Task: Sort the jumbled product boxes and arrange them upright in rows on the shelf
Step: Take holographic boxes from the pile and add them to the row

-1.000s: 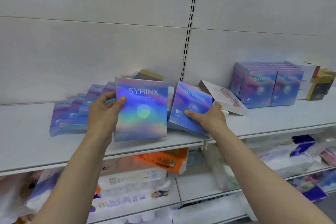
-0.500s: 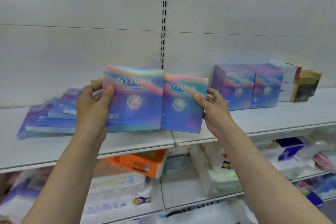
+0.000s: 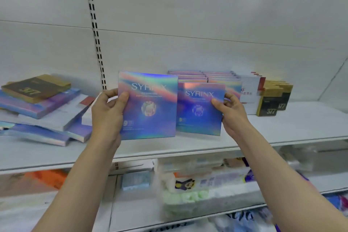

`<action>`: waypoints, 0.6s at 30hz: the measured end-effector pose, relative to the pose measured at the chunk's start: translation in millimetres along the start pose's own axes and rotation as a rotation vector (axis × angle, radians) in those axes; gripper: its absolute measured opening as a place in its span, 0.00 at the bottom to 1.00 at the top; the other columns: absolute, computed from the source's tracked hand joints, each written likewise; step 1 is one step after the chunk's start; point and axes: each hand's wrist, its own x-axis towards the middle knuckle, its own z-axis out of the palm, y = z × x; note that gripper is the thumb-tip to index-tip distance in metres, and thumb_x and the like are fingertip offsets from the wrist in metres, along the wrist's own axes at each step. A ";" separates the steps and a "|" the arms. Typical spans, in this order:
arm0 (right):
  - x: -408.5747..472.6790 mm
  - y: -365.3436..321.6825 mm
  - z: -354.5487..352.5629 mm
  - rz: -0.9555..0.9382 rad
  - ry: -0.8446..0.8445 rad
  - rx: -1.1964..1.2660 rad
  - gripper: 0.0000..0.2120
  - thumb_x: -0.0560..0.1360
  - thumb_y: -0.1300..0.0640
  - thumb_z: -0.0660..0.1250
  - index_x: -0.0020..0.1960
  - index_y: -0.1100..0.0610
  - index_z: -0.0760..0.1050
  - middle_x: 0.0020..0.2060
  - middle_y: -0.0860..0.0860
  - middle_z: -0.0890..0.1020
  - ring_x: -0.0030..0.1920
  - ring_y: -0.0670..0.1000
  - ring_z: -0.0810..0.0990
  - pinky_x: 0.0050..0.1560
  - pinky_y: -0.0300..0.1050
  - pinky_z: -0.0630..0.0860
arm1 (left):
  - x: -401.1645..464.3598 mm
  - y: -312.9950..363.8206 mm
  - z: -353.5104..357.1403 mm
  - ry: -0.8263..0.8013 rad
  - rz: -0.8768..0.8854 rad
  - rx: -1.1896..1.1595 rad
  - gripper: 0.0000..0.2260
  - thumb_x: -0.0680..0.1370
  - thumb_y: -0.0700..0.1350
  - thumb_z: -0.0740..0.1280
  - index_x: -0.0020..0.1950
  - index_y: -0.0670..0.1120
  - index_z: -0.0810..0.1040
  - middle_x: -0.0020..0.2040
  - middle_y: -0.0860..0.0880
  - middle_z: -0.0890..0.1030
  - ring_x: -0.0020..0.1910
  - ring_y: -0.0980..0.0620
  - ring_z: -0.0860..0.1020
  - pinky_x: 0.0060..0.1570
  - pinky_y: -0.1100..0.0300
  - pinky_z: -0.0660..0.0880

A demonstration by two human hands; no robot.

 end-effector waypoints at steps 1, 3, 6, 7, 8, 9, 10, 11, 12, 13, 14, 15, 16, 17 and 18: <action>9.9 2.6 -3.0 0.003 -0.005 -0.012 0.18 0.73 0.63 0.74 0.61 0.59 0.74 0.53 0.59 0.83 0.53 0.60 0.84 0.54 0.59 0.81 | -2.6 -1.4 6.3 0.015 0.006 0.014 0.04 0.77 0.43 0.69 0.51 0.49 0.77 0.35 0.58 0.84 0.31 0.61 0.80 0.29 0.68 0.75; 28.6 10.1 -4.4 0.000 -0.018 -0.050 0.17 0.73 0.63 0.74 0.59 0.58 0.75 0.56 0.62 0.82 0.56 0.63 0.83 0.58 0.62 0.79 | -5.3 -2.5 17.0 0.041 0.013 0.036 0.03 0.77 0.44 0.69 0.49 0.50 0.78 0.35 0.58 0.84 0.31 0.61 0.81 0.28 0.69 0.74; 50.1 21.6 -0.1 -0.013 -0.050 -0.106 0.15 0.72 0.61 0.75 0.56 0.55 0.76 0.54 0.61 0.83 0.56 0.62 0.83 0.58 0.63 0.79 | -4.1 -4.0 28.4 0.061 0.000 0.061 0.03 0.77 0.45 0.70 0.49 0.52 0.78 0.36 0.57 0.85 0.31 0.60 0.81 0.28 0.68 0.74; 55.3 25.2 1.2 -0.017 -0.052 -0.121 0.15 0.72 0.60 0.76 0.56 0.55 0.76 0.54 0.60 0.83 0.55 0.62 0.82 0.58 0.63 0.79 | -2.5 -4.5 31.4 0.064 -0.005 0.070 0.03 0.77 0.46 0.70 0.49 0.52 0.77 0.37 0.57 0.85 0.32 0.60 0.81 0.28 0.67 0.74; 59.8 28.7 2.2 -0.030 -0.039 -0.153 0.15 0.72 0.59 0.76 0.56 0.55 0.77 0.54 0.60 0.83 0.55 0.62 0.82 0.58 0.62 0.79 | -0.2 -5.4 34.4 0.062 -0.008 0.076 0.04 0.77 0.46 0.70 0.50 0.52 0.77 0.37 0.57 0.85 0.32 0.60 0.81 0.27 0.67 0.74; 63.8 31.6 2.8 -0.052 -0.013 -0.212 0.16 0.71 0.57 0.77 0.57 0.56 0.77 0.53 0.59 0.83 0.55 0.61 0.82 0.58 0.58 0.80 | 2.6 -6.3 38.3 0.055 -0.014 0.083 0.04 0.77 0.47 0.70 0.50 0.52 0.78 0.38 0.56 0.85 0.32 0.60 0.82 0.28 0.67 0.74; 67.9 34.2 3.2 -0.080 0.019 -0.292 0.17 0.70 0.55 0.78 0.56 0.56 0.78 0.51 0.56 0.84 0.53 0.58 0.83 0.56 0.53 0.81 | 5.6 -7.7 43.1 0.044 -0.021 0.090 0.04 0.76 0.47 0.70 0.50 0.52 0.78 0.38 0.56 0.85 0.33 0.59 0.82 0.28 0.66 0.75; 71.2 35.8 3.5 -0.103 0.046 -0.380 0.16 0.69 0.54 0.79 0.54 0.55 0.80 0.47 0.52 0.85 0.50 0.55 0.83 0.52 0.47 0.81 | 8.4 -9.6 48.7 0.032 -0.030 0.096 0.05 0.76 0.47 0.70 0.50 0.52 0.78 0.38 0.56 0.85 0.33 0.59 0.82 0.28 0.66 0.75; 73.3 36.5 4.2 -0.124 0.066 -0.464 0.15 0.68 0.52 0.80 0.51 0.53 0.81 0.44 0.48 0.85 0.46 0.51 0.83 0.47 0.39 0.81 | 10.6 -11.9 55.2 0.017 -0.041 0.096 0.05 0.76 0.47 0.70 0.51 0.52 0.78 0.38 0.56 0.85 0.33 0.59 0.82 0.28 0.66 0.75; 74.5 35.9 5.5 -0.142 0.078 -0.542 0.14 0.67 0.51 0.80 0.50 0.52 0.81 0.41 0.45 0.84 0.43 0.47 0.83 0.43 0.34 0.79 | 12.7 -14.6 62.4 -0.001 -0.056 0.092 0.05 0.77 0.47 0.70 0.51 0.52 0.77 0.38 0.56 0.85 0.33 0.59 0.82 0.28 0.65 0.75; 75.9 34.6 6.9 -0.160 0.092 -0.611 0.15 0.67 0.49 0.80 0.49 0.52 0.81 0.40 0.44 0.84 0.41 0.44 0.82 0.41 0.32 0.77 | 15.1 -17.5 70.3 -0.024 -0.074 0.084 0.05 0.77 0.47 0.70 0.51 0.52 0.77 0.39 0.55 0.86 0.34 0.58 0.83 0.29 0.64 0.76; 77.4 32.2 8.2 -0.174 0.121 -0.666 0.16 0.67 0.48 0.79 0.50 0.52 0.80 0.40 0.43 0.83 0.41 0.43 0.81 0.40 0.32 0.75 | 17.4 -20.3 78.6 -0.049 -0.093 0.077 0.05 0.77 0.47 0.70 0.51 0.52 0.77 0.40 0.54 0.86 0.35 0.56 0.83 0.30 0.63 0.77; 79.1 28.5 8.8 -0.191 0.164 -0.682 0.17 0.68 0.47 0.79 0.52 0.52 0.79 0.41 0.43 0.82 0.41 0.42 0.80 0.41 0.32 0.74 | 19.7 -22.8 87.9 -0.075 -0.110 0.074 0.05 0.77 0.47 0.70 0.52 0.52 0.77 0.40 0.53 0.86 0.36 0.56 0.83 0.31 0.62 0.78; 79.5 21.5 9.2 -0.198 0.194 -0.637 0.18 0.69 0.45 0.77 0.53 0.52 0.78 0.41 0.43 0.83 0.42 0.43 0.81 0.42 0.33 0.74 | 21.2 -24.6 96.9 -0.106 -0.124 0.068 0.05 0.77 0.47 0.70 0.52 0.51 0.77 0.41 0.52 0.86 0.37 0.55 0.83 0.32 0.61 0.78; 78.9 12.3 8.8 -0.184 0.179 -0.498 0.17 0.72 0.43 0.74 0.54 0.53 0.79 0.42 0.44 0.84 0.43 0.44 0.82 0.42 0.34 0.75 | 22.4 -26.3 106.7 -0.139 -0.135 0.057 0.05 0.77 0.47 0.69 0.53 0.51 0.77 0.42 0.52 0.86 0.39 0.54 0.84 0.33 0.60 0.79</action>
